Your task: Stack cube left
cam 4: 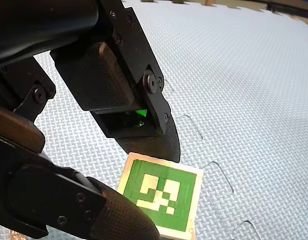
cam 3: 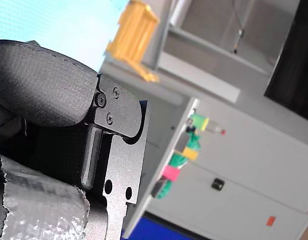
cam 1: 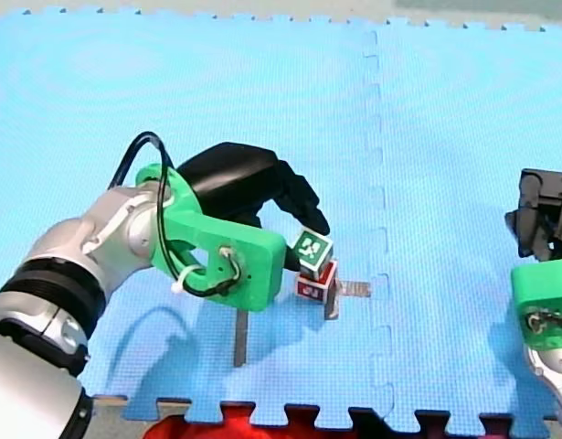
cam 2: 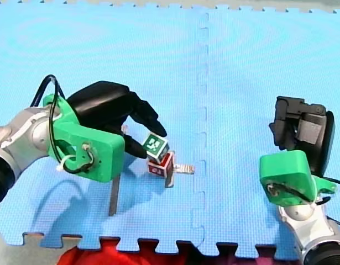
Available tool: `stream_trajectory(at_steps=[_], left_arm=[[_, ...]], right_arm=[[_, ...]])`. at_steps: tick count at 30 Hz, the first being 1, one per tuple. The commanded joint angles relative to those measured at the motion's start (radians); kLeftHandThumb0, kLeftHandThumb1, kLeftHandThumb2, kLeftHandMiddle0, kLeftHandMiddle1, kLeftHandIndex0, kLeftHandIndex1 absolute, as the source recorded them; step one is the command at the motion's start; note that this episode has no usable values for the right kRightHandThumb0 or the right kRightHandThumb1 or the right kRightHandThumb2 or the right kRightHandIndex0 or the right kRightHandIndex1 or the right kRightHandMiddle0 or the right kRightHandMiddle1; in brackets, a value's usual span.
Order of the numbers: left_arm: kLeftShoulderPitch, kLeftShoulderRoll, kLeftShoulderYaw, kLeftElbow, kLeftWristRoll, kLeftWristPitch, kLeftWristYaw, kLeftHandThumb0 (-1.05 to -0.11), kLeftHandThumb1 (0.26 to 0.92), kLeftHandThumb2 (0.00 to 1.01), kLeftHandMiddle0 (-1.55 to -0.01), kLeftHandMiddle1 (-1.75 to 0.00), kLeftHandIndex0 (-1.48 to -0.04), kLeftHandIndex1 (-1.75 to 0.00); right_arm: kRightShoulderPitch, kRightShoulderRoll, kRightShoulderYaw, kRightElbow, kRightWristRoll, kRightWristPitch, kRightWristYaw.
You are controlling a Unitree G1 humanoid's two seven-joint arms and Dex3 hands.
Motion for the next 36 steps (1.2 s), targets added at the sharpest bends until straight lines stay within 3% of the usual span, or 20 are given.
stream_trajectory(at_steps=[1, 22, 36], left_arm=[[-0.005, 0.001, 0.004, 0.005, -0.006, -0.006, -0.003, -0.559, 0.812, 0.00, -0.97, -1.64, -1.36, 0.00], [0.005, -0.015, 0.019, 0.003, -0.029, -0.041, -0.023, -0.557, 0.806, 0.00, -0.99, -1.54, -1.36, 0.00], [0.011, -0.023, 0.022, 0.002, -0.030, -0.048, -0.021, -0.525, 0.788, 0.00, -0.97, -1.60, -1.35, 0.00]], right_arm=[[-0.005, -0.002, -0.001, -0.001, 0.000, 0.001, -0.004], [0.002, -0.004, -0.004, 0.000, 0.002, -0.002, -0.001], [0.014, -0.008, -0.004, -0.014, 0.001, -0.003, -0.001]])
